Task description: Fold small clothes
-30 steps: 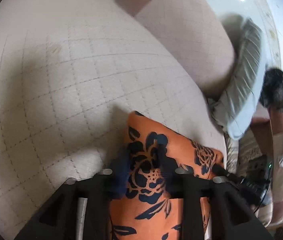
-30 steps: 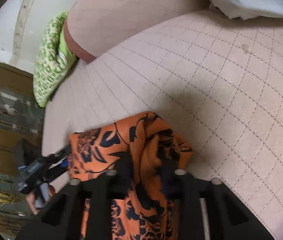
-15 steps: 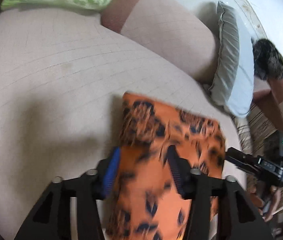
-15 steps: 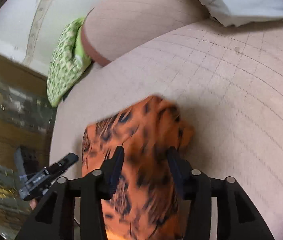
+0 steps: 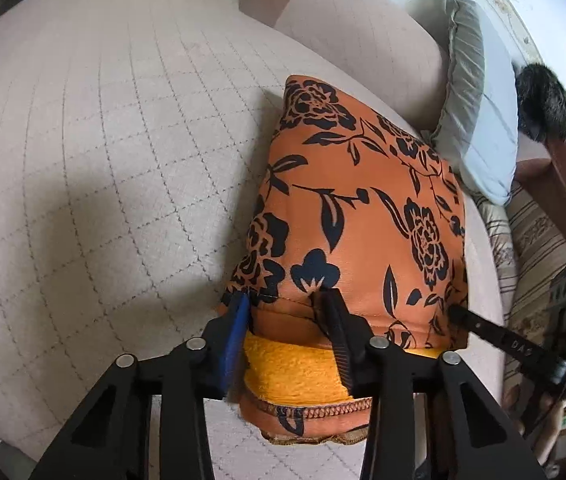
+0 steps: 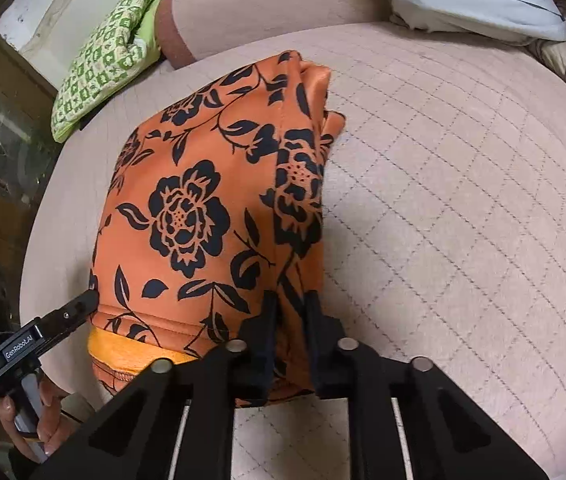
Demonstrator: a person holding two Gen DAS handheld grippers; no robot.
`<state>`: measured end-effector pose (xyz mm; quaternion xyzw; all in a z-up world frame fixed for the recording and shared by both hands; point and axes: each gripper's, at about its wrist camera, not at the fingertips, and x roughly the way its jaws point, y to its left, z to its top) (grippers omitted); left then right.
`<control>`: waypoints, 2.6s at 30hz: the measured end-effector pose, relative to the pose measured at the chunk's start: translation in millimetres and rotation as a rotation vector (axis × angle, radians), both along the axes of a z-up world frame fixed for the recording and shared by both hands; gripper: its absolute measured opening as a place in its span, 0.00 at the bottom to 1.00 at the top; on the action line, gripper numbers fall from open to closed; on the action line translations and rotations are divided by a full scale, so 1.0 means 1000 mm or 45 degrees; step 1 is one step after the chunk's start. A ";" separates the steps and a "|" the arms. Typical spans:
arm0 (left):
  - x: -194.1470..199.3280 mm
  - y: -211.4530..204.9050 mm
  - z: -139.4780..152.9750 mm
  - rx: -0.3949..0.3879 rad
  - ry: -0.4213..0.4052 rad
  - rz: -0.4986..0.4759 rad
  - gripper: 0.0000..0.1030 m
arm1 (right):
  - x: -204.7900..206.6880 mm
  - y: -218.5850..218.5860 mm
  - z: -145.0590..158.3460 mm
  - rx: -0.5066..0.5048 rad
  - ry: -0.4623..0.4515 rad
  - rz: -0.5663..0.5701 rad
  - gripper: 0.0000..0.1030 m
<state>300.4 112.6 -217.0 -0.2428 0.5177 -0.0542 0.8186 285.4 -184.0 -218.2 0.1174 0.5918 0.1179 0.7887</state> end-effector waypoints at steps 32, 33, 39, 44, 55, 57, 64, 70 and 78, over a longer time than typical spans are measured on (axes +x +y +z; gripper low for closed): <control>-0.049 -0.025 0.026 0.301 -0.009 -0.045 0.50 | -0.045 -0.035 0.017 0.140 -0.047 -0.146 0.56; -0.058 -0.032 0.033 0.342 -0.015 -0.051 0.50 | -0.050 -0.032 0.024 0.124 -0.055 -0.140 0.58; -0.120 -0.057 0.096 0.483 -0.112 -0.074 0.51 | -0.107 0.002 0.087 -0.011 -0.162 -0.056 0.67; -0.182 -0.067 0.158 0.529 -0.263 -0.045 0.61 | -0.165 0.012 0.134 -0.049 -0.246 -0.026 0.68; -0.287 -0.087 0.224 0.593 -0.401 -0.066 0.62 | -0.245 0.013 0.194 -0.076 -0.374 -0.031 0.70; -0.293 -0.086 0.227 0.580 -0.411 -0.081 0.62 | -0.256 0.015 0.204 -0.091 -0.408 -0.028 0.70; -0.321 -0.088 0.247 0.572 -0.443 -0.099 0.62 | -0.279 0.020 0.234 -0.140 -0.509 -0.022 0.72; -0.337 -0.084 0.261 0.569 -0.484 -0.112 0.62 | -0.291 0.020 0.245 -0.113 -0.539 -0.037 0.72; -0.345 -0.077 0.266 0.567 -0.507 -0.149 0.63 | -0.306 0.020 0.254 -0.132 -0.582 -0.060 0.72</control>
